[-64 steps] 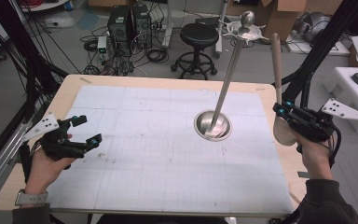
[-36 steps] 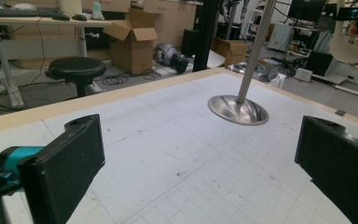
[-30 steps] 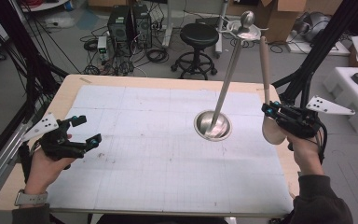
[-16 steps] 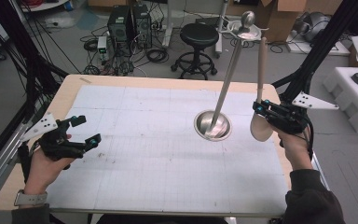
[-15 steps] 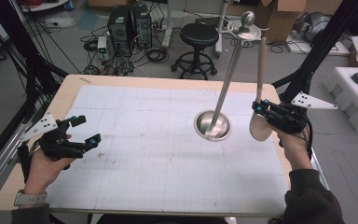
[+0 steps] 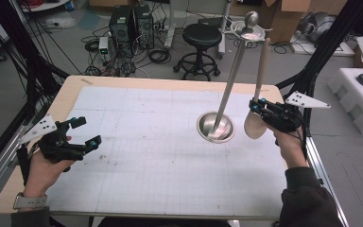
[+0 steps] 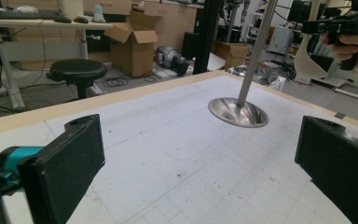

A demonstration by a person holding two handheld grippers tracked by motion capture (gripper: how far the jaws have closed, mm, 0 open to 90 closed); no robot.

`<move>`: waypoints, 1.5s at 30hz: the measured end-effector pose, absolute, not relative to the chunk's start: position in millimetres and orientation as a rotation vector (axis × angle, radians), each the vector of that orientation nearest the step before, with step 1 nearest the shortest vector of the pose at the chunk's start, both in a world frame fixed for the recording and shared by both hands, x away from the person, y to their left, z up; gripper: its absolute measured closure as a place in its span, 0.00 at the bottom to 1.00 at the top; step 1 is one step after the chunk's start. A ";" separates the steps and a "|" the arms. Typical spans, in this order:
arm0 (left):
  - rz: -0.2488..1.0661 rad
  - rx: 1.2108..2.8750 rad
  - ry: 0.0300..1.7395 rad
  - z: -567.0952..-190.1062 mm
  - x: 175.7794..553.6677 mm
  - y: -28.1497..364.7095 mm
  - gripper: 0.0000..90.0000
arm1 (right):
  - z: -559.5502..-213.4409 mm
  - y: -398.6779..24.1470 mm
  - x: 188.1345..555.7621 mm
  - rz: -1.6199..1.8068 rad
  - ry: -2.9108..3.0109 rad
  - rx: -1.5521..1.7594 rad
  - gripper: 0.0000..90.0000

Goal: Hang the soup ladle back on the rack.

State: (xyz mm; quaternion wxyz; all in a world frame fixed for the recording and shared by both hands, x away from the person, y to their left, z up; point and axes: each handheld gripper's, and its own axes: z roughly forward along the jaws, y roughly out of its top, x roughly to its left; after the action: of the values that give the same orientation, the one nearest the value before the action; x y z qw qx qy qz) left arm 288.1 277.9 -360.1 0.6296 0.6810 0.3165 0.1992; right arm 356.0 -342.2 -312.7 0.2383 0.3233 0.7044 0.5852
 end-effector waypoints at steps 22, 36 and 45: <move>0.447 1.531 0.702 -353.2 284.9 277.1 0.02 | -314.7 -336.2 355.2 1.558 1.890 0.904 0.72; 0.455 1.512 0.670 -343.8 279.8 277.1 0.02 | -317.5 -322.6 327.6 1.581 1.931 0.847 0.15; 0.442 1.501 0.642 -342.5 279.3 273.6 0.02 | -320.9 -309.0 308.0 1.589 1.981 0.796 0.00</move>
State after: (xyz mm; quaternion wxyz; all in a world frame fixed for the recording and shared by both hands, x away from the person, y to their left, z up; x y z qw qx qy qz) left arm 279.3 273.6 -342.5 0.6632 0.6643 0.2839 0.1958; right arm 308.0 -309.0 -320.9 0.2378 0.2904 0.7230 0.5800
